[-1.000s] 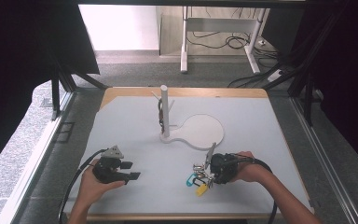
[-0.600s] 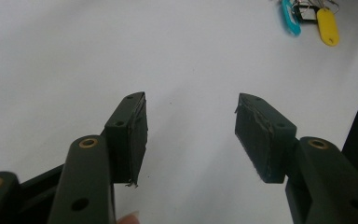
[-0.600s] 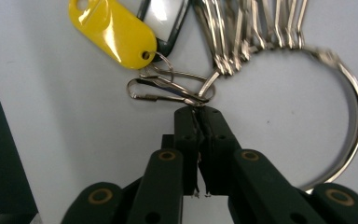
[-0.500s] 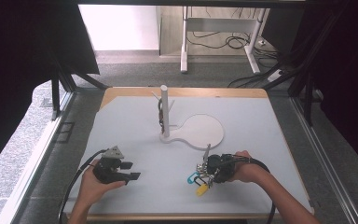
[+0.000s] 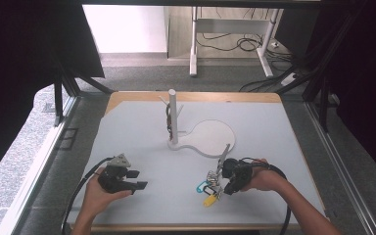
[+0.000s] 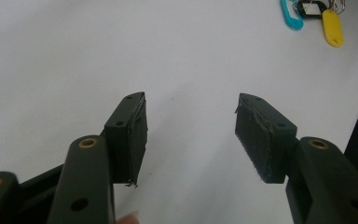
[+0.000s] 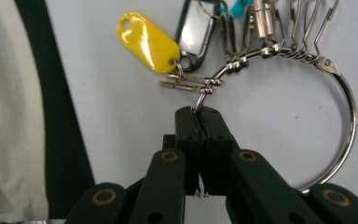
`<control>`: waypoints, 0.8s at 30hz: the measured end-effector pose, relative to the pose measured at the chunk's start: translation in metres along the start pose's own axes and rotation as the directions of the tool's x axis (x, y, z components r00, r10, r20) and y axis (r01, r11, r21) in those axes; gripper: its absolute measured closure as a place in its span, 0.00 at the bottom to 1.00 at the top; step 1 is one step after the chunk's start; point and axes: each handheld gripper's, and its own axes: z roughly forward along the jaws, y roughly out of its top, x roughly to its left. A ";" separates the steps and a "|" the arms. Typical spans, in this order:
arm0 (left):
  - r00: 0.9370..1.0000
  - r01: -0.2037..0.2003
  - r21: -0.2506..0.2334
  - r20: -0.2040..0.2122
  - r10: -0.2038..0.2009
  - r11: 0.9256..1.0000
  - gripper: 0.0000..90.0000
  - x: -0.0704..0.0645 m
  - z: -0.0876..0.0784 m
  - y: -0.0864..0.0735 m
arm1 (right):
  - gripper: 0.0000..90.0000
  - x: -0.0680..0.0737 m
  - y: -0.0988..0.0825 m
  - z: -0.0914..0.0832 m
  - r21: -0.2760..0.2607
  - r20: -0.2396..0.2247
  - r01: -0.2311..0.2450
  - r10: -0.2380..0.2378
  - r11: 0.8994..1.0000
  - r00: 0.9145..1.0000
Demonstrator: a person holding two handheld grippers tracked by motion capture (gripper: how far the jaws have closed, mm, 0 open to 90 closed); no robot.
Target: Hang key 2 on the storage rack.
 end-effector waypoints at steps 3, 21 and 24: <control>1.000 0.000 0.000 0.000 0.000 1.000 0.49 0.000 0.000 0.000 | 0.97 0.000 -0.002 -0.002 -0.016 -0.014 -0.007 0.007 1.000 1.000; 1.000 0.000 0.009 0.007 0.000 1.000 0.49 0.000 0.002 0.000 | 0.97 -0.004 -0.007 -0.027 -0.113 -0.071 -0.056 0.048 0.992 0.996; 1.000 0.001 0.008 0.006 -0.001 1.000 0.49 0.000 0.002 -0.001 | 0.97 -0.004 -0.005 -0.033 -0.116 -0.082 -0.054 0.045 0.992 0.996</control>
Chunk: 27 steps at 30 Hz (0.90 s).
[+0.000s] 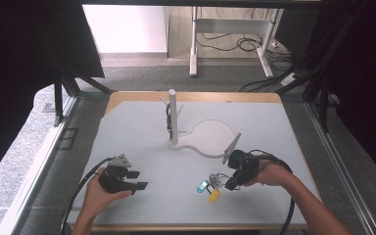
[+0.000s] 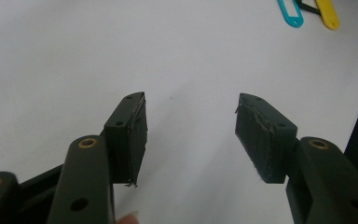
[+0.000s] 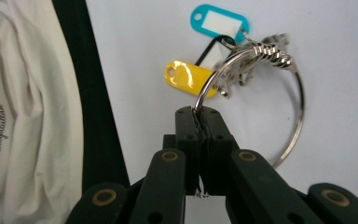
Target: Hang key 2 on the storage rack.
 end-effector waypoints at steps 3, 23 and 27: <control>1.000 0.001 -0.003 0.003 -0.001 1.000 0.49 0.000 0.000 0.000 | 0.97 0.001 0.003 -0.007 -0.001 0.003 -0.006 0.006 1.000 1.000; 1.000 -0.003 -0.008 0.006 0.003 1.000 0.49 0.001 0.000 -0.001 | 0.98 -0.001 0.015 -0.023 0.049 0.037 -0.020 0.018 0.999 0.999; 1.000 0.000 -0.007 0.006 0.000 1.000 0.49 0.001 0.001 -0.001 | 0.98 0.000 0.014 -0.024 0.064 0.047 -0.023 0.020 0.998 0.999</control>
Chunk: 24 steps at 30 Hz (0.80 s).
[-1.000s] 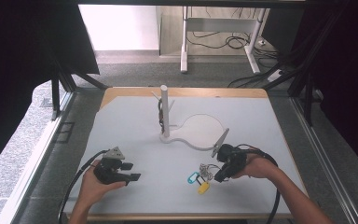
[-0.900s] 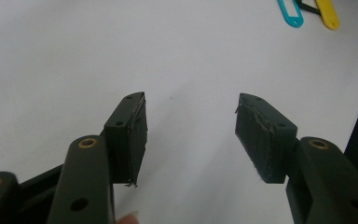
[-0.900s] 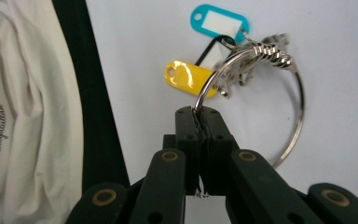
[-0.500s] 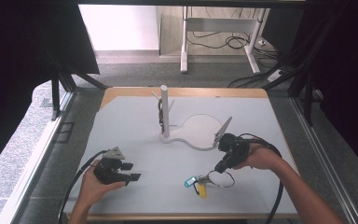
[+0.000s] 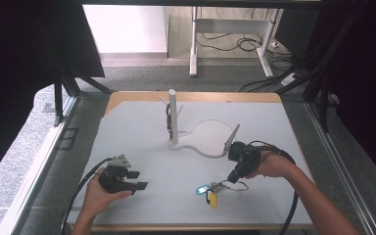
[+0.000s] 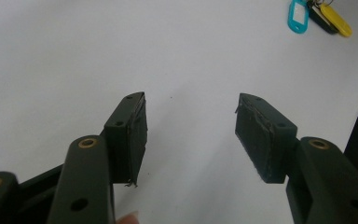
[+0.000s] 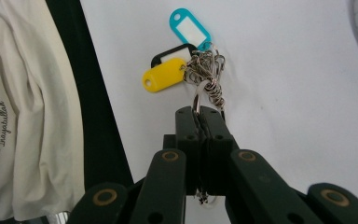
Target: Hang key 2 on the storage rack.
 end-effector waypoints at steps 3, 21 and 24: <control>1.000 0.000 -0.001 -0.001 0.000 1.000 0.49 0.000 0.000 0.000 | 0.97 0.001 -0.001 0.000 0.017 0.006 0.000 -0.001 1.000 1.000; 1.000 0.003 -0.005 -0.004 -0.003 1.000 0.49 0.001 0.000 0.000 | 0.97 -0.001 -0.005 -0.004 0.127 0.062 -0.019 0.011 0.992 0.998; 1.000 0.003 -0.005 -0.004 -0.003 1.000 0.49 0.001 0.000 0.000 | 0.97 -0.001 -0.006 -0.005 0.145 0.070 -0.020 0.010 0.989 0.997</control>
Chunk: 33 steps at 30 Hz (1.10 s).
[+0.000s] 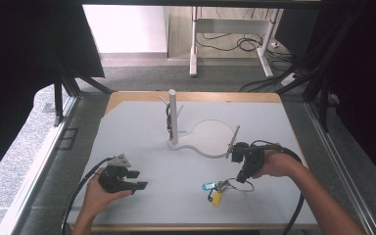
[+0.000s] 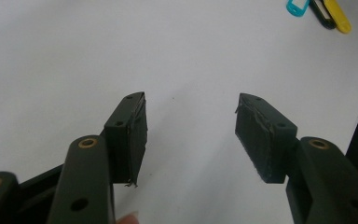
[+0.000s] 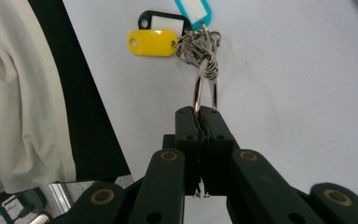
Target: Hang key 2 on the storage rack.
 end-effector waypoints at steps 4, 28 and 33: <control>1.000 0.001 -0.001 0.000 -0.001 1.000 0.49 0.000 0.000 0.000 | 0.96 0.000 0.000 0.001 0.013 0.002 -0.002 0.002 1.000 1.000; 1.000 -0.003 0.000 0.000 0.003 1.000 0.49 0.000 0.000 0.000 | 0.98 -0.004 -0.003 -0.015 0.005 -0.007 -0.031 0.031 1.000 0.999; 1.000 -0.001 -0.003 0.000 0.001 1.000 0.49 0.000 0.000 0.000 | 0.98 -0.005 0.000 -0.036 -0.032 0.000 -0.032 0.032 0.999 0.999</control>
